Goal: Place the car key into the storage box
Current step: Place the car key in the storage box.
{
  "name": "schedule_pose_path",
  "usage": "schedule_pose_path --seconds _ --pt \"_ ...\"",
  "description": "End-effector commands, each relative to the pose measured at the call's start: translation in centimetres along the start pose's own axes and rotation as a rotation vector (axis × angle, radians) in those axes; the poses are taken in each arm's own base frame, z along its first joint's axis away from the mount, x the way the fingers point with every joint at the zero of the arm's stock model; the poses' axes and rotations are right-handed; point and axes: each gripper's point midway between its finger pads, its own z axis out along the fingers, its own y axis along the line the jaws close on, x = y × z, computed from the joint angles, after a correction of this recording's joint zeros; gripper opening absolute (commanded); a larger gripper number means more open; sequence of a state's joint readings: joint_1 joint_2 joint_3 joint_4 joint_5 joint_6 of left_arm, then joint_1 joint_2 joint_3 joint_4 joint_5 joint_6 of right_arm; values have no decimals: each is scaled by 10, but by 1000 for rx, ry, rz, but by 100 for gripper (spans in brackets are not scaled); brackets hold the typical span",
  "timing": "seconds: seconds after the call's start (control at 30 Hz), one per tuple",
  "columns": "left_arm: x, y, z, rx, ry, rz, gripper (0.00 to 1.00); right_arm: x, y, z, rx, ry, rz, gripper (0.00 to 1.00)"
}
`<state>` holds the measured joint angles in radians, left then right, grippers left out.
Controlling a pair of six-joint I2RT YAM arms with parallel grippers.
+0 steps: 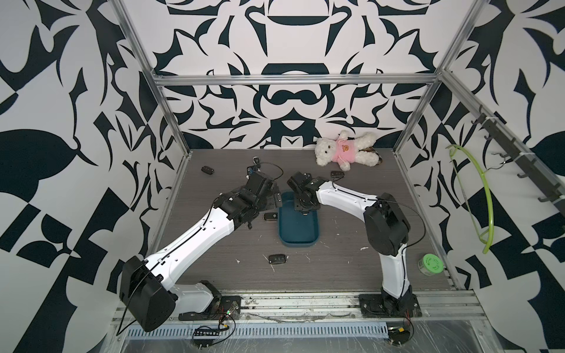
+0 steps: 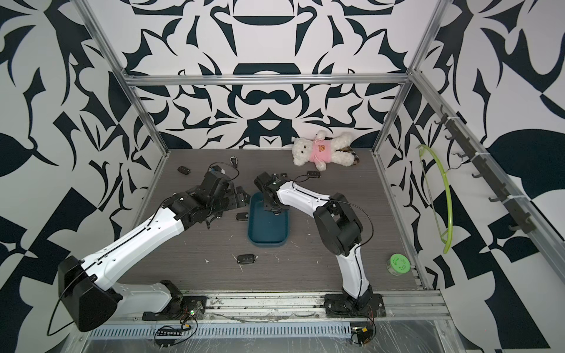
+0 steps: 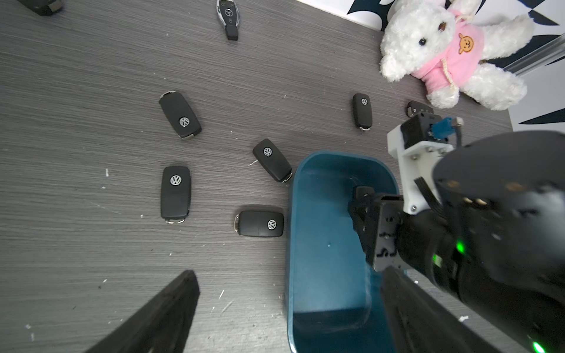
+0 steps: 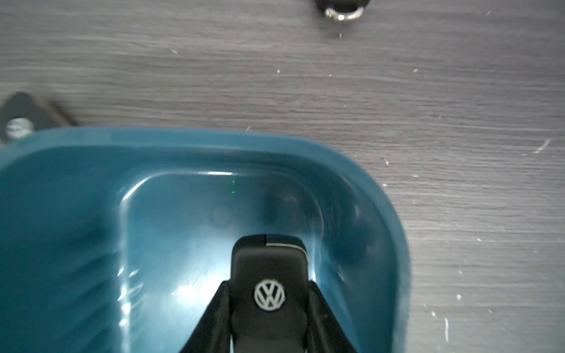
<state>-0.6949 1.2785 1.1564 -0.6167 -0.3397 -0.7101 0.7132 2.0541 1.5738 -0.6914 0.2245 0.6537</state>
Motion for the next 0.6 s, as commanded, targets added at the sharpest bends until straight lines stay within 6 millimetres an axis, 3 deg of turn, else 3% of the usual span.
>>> schedule_pose_path --seconds 0.0,0.57 --pt "-2 10 -11 -14 -25 -21 99 -19 0 -12 13 -63 40 28" --pt "-2 9 -13 -12 -18 -27 99 -14 -7 8 76 -45 71 30"
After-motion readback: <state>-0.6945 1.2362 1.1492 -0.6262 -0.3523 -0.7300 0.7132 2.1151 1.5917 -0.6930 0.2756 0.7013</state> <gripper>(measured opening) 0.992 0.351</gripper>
